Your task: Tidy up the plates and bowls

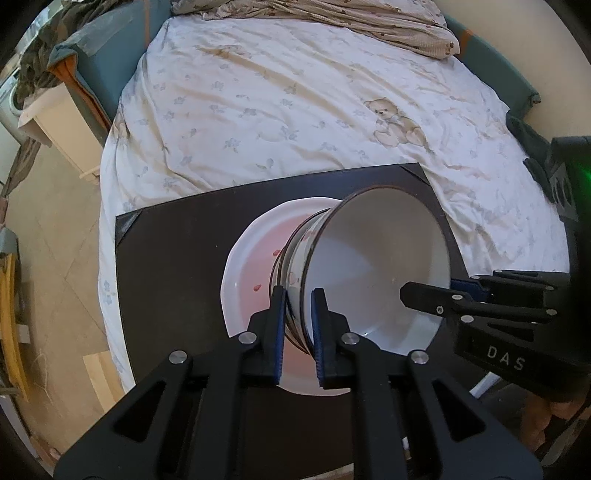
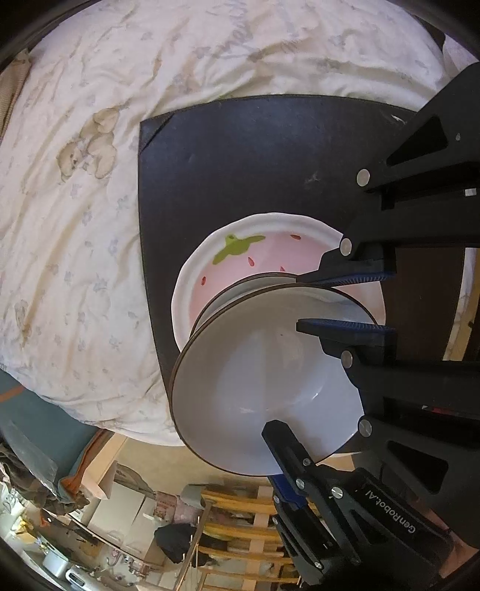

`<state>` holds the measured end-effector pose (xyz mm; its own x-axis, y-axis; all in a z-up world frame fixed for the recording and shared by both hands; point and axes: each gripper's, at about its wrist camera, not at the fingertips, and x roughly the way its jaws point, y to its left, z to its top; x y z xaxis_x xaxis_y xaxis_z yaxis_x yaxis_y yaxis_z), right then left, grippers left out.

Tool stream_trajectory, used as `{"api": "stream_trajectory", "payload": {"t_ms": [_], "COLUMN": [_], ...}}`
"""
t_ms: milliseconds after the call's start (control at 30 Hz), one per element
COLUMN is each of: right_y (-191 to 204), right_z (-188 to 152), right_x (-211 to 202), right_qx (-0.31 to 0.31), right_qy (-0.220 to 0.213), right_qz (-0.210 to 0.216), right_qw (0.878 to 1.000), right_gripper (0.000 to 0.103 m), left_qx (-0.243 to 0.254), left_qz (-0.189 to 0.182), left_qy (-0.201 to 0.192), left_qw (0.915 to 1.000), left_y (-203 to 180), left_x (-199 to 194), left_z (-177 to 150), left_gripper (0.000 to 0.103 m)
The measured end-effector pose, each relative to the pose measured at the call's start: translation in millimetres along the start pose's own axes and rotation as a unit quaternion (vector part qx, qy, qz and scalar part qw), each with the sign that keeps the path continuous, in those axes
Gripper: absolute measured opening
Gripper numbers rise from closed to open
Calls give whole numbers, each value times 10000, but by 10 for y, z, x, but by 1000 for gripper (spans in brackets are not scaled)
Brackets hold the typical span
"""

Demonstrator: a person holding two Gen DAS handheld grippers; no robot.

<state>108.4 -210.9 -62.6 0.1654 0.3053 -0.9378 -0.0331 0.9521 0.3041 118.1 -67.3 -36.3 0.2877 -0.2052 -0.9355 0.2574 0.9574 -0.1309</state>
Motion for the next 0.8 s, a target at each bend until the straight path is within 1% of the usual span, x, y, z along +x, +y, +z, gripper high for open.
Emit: {"api": "stream_trajectory", "payload": {"t_ms": [67, 167, 233, 300, 367, 467, 533, 633, 700, 800], "right_y": [-11, -30, -38, -36, -25, -41, -66, -57, -46, -59], "right_z": [7, 19, 35, 39, 48, 66, 87, 124, 157, 203], "right_x": [0, 6, 17, -12, -36, -104, -193, -246, -226, -142], "right_qx": [-13, -34, -68, -93, -135, -75, 23, 16, 1, 59], "right_qy": [-15, -34, 24, -16, -80, -265, -491, -666, -698, -559], "right_qz": [-26, -206, -229, -228, -252, -249, -103, 34, -32, 11], "right_qw": [10000, 9998, 9997, 9997, 9996, 9993, 9987, 9978, 9976, 9984], "right_gripper": [19, 19, 21, 21, 21, 21, 21, 21, 21, 21], "left_qx": [22, 101, 129, 27, -206, -406, -424, -479, -505, -449], "left_qz": [99, 236, 342, 277, 131, -34, -52, -72, -90, -6], "left_qy": [-29, -182, -273, -234, -201, -181, -204, -185, -179, -172], "left_qw": [9999, 9995, 9990, 9993, 9995, 9990, 9989, 9987, 9985, 9988], "left_y": [-5, -16, -7, 37, 106, 164, 166, 169, 162, 146], "left_x": [-2, -66, -94, -78, -62, -46, -44, -32, -22, 19], "left_z": [0, 11, 23, 28, 36, 53, 68, 74, 78, 87], "left_gripper": [11, 11, 11, 11, 11, 11, 11, 12, 12, 14]}}
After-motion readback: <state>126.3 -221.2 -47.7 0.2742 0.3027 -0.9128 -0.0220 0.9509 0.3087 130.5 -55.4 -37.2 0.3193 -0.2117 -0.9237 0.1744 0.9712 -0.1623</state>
